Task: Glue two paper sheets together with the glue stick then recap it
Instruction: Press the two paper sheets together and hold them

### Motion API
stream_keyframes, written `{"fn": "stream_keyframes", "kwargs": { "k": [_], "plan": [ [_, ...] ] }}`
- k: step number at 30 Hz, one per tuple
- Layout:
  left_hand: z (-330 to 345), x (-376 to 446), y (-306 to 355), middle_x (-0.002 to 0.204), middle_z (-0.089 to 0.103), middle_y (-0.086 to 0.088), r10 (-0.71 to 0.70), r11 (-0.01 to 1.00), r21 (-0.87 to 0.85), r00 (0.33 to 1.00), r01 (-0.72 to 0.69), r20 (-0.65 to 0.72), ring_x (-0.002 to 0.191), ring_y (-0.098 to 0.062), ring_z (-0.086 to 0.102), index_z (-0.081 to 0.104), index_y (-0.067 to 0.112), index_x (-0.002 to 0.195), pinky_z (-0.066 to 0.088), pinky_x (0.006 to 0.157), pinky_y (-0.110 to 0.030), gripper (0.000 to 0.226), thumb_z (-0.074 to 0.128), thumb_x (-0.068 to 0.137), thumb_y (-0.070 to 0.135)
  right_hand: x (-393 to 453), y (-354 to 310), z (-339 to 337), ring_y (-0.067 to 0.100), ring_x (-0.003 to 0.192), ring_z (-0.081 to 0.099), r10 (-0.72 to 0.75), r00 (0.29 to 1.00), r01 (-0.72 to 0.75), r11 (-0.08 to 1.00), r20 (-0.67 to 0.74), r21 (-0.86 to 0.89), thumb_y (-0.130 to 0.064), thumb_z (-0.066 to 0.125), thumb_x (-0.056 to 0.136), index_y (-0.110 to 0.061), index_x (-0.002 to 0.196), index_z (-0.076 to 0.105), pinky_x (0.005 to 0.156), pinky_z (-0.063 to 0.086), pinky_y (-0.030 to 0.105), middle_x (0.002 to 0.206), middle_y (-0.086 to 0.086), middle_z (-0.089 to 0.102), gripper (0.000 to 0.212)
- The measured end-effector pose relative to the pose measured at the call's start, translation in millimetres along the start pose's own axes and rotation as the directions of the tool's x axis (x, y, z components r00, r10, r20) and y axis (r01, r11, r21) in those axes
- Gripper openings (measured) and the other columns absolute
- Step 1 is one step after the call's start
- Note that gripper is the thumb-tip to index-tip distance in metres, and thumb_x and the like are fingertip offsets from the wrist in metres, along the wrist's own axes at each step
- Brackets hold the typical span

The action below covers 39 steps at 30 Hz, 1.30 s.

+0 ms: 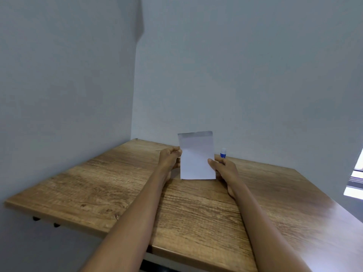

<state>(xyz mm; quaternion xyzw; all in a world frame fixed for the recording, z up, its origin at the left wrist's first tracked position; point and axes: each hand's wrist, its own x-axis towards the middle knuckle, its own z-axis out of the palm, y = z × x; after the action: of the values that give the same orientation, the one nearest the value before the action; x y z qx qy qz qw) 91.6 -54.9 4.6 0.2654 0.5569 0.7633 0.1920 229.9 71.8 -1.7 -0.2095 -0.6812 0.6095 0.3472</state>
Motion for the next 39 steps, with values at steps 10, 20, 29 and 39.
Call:
{"fn": "stream_keyframes", "kwargs": {
  "k": [10, 20, 29, 39],
  "plan": [
    [2.0, -2.1, -0.6, 0.081, 0.065, -0.008, -0.065, 0.993, 0.107, 0.992, 0.054, 0.105, 0.056, -0.011, 0.06, 0.067, 0.009, 0.098, 0.053, 0.047, -0.019, 0.017, 0.066, 0.087, 0.022, 5.8, 3.1, -6.6, 0.018, 0.073, 0.054, -0.026, 0.98, 0.038, 0.998, -0.196, 0.055, -0.02, 0.07, 0.085, -0.002, 0.1, 0.069, 0.068, 0.047, 0.029, 0.084, 0.01, 0.062, 0.023],
    [4.3, -4.6, -1.5, 0.069, 0.067, -0.011, -0.036, 0.959, 0.283, 0.979, -0.023, 0.203, 0.051, -0.01, 0.067, 0.065, 0.001, 0.089, 0.057, 0.052, -0.02, 0.004, 0.065, 0.085, 0.001, 13.2, 2.8, -6.1, 0.016, 0.073, 0.055, -0.079, 0.941, 0.097, 0.994, -0.33, 0.04, -0.024, 0.07, 0.085, -0.011, 0.096, 0.07, 0.073, 0.052, 0.032, 0.078, 0.003, 0.064, 0.018],
    [5.0, 0.1, -2.1, 0.067, 0.067, -0.009, 0.075, 0.992, 0.096, 0.995, -0.082, 0.07, 0.044, -0.007, 0.063, 0.065, -0.001, 0.081, 0.054, 0.045, -0.018, 0.004, 0.063, 0.085, 0.0, -1.6, 3.2, 30.8, 0.008, 0.08, 0.065, 0.023, 0.992, -0.019, 0.999, 0.124, -0.031, -0.026, 0.072, 0.083, -0.008, 0.11, 0.065, 0.068, 0.056, 0.022, 0.097, 0.003, 0.07, 0.033],
    [14.2, -2.0, -2.8, 0.068, 0.068, -0.011, 0.074, 0.988, 0.124, 0.989, -0.09, 0.127, 0.05, -0.01, 0.067, 0.066, 0.001, 0.082, 0.056, 0.051, -0.018, 0.002, 0.067, 0.083, 0.003, -0.2, 0.1, 20.0, 0.008, 0.062, 0.068, 0.035, 0.999, -0.027, 0.977, -0.031, 0.213, -0.019, 0.075, 0.08, -0.002, 0.087, 0.07, 0.059, 0.055, 0.018, 0.071, 0.004, 0.073, 0.019]
  ]
}}
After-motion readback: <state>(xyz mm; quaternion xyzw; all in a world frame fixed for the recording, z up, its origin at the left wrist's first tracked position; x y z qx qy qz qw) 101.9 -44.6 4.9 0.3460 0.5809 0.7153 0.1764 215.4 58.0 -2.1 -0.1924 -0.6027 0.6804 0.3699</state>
